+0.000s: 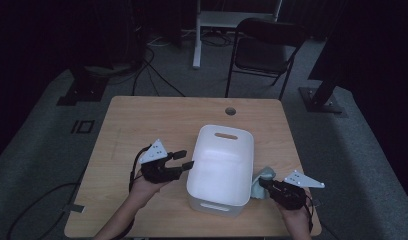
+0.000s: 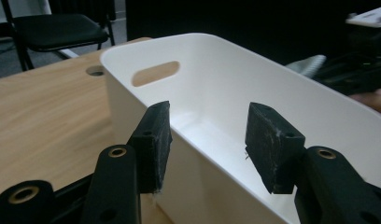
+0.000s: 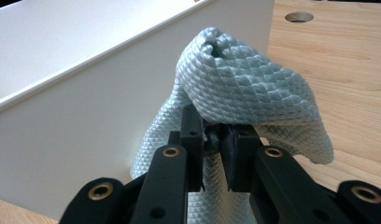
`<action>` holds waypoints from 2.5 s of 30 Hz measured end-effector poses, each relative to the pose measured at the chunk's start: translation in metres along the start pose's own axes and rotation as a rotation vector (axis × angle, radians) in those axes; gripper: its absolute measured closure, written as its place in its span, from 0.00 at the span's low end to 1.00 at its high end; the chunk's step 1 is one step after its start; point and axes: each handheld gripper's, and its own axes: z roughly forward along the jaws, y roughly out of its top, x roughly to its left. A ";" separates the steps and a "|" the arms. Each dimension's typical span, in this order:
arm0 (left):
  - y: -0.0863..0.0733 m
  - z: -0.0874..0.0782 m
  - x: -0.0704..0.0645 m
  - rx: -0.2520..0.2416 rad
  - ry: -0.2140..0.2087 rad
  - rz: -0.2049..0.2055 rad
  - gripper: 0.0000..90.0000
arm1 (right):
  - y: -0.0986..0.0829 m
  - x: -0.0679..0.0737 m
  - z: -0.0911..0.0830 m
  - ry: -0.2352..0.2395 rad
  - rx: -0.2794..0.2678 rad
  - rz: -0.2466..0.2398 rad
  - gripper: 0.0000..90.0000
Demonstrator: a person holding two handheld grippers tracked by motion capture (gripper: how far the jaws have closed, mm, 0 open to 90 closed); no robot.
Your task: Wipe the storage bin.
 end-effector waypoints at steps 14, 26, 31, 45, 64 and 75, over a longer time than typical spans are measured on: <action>0.027 0.048 0.044 0.007 0.047 0.054 0.57 | -0.001 -0.001 0.001 0.011 0.003 0.005 0.89; 0.044 0.090 0.077 0.048 -0.008 0.052 0.53 | -0.003 -0.001 0.002 0.021 0.005 0.007 0.89; 0.047 0.105 0.087 0.059 -0.003 0.039 0.51 | -0.004 -0.002 0.000 0.020 0.004 0.008 0.89; 0.048 0.131 0.099 0.087 -0.099 0.053 0.58 | -0.008 -0.003 0.000 0.027 0.009 0.010 0.89; 0.037 0.131 0.098 0.096 -0.088 0.048 0.87 | -0.009 -0.005 -0.001 0.027 0.007 0.016 0.89; 0.025 0.098 0.099 0.091 0.010 0.005 0.91 | -0.008 -0.007 -0.002 0.017 0.003 0.021 0.89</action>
